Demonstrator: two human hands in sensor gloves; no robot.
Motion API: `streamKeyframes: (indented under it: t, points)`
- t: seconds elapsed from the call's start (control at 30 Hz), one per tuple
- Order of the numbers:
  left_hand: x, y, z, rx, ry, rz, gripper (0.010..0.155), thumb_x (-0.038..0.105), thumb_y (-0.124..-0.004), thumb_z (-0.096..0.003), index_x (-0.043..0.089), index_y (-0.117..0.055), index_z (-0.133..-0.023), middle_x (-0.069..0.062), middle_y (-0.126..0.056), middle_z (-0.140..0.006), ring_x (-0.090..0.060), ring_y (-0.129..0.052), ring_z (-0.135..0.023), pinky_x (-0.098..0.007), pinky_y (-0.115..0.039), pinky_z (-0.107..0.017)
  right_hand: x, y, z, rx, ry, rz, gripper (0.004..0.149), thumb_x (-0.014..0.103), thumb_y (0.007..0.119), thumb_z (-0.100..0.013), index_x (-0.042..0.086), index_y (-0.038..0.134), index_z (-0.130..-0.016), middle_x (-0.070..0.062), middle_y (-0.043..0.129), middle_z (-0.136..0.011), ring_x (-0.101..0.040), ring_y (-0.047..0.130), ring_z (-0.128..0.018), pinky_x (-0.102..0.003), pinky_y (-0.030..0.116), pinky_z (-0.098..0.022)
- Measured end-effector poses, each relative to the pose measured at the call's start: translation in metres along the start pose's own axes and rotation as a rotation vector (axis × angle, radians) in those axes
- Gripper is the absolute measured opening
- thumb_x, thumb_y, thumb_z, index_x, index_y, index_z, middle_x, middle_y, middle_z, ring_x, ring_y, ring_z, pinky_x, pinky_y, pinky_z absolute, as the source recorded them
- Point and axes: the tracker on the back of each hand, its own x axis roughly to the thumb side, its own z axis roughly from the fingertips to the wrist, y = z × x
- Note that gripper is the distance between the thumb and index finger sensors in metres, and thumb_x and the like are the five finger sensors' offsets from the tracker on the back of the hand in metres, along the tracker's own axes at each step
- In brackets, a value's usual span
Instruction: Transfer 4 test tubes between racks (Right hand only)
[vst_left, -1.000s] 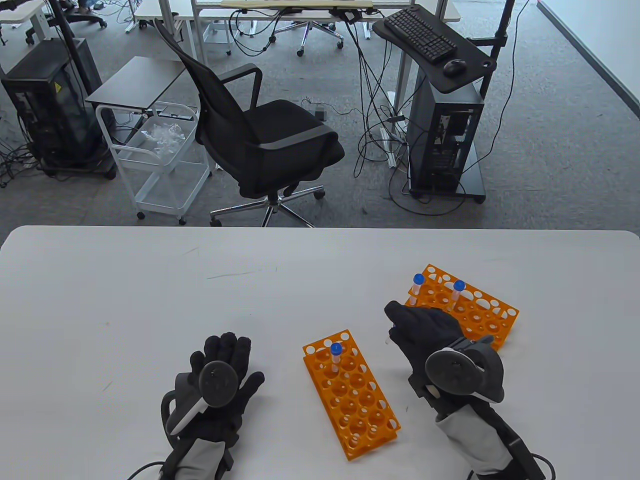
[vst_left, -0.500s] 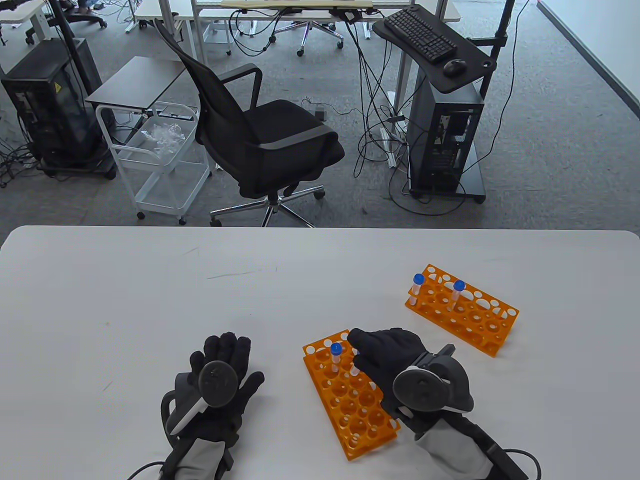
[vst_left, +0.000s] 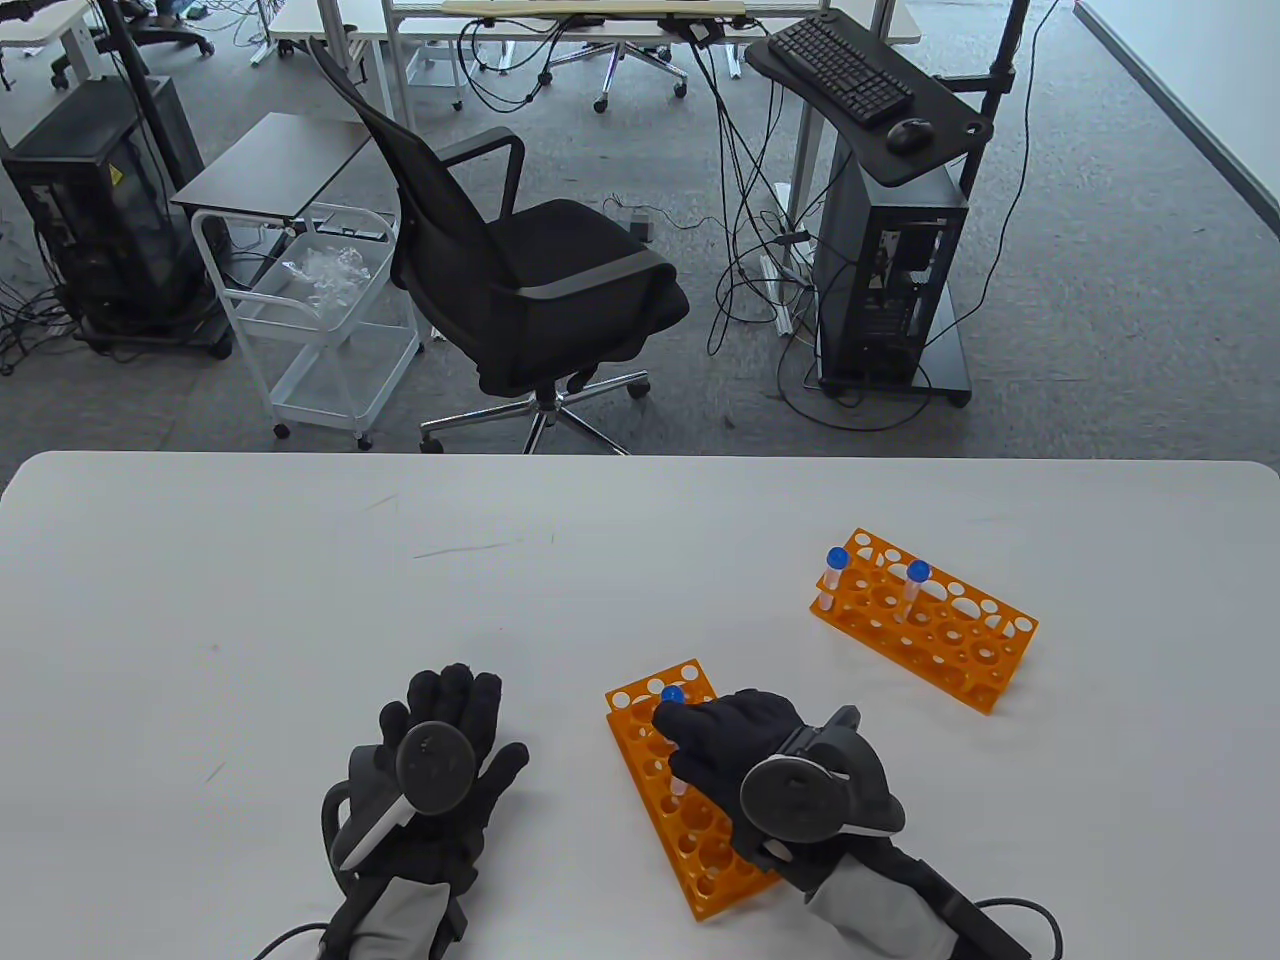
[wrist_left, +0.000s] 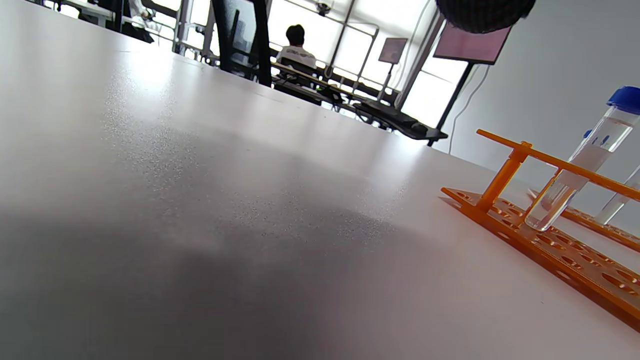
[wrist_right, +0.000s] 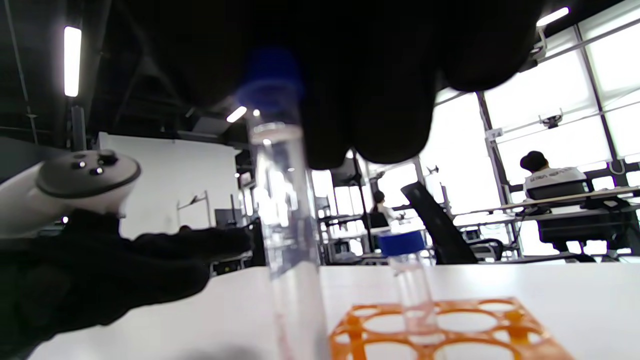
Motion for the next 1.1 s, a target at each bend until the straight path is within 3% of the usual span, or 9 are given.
streamKeyframes:
  t: [0.4,1.1]
  points:
    - [0.000,0.000,0.000,0.003,-0.002,0.001,0.072,0.069,-0.051,-0.0587,0.050,-0.010,-0.115,0.015,-0.002,-0.123,-0.015,0.007,-0.114,-0.041,0.002,-0.083,0.003,0.017,0.000,0.059,-0.012,0.004,0.048,0.031,0.081,-0.045,0.011,0.082,-0.088,-0.013,0.098,-0.078,-0.039,0.095,-0.067,-0.060,0.071,-0.053]
    - [0.000,0.000,0.000,0.004,-0.006,0.002,0.072,0.069,-0.051,-0.0587,0.050,-0.010,-0.115,0.015,-0.002,-0.123,-0.015,0.007,-0.114,-0.041,0.001,-0.083,0.008,0.023,0.001,0.128,-0.021,0.019,0.048,0.032,0.083,-0.044,0.012,0.083,-0.088,-0.013,0.099,-0.077,-0.039,0.095,-0.066,-0.060,0.071,-0.053]
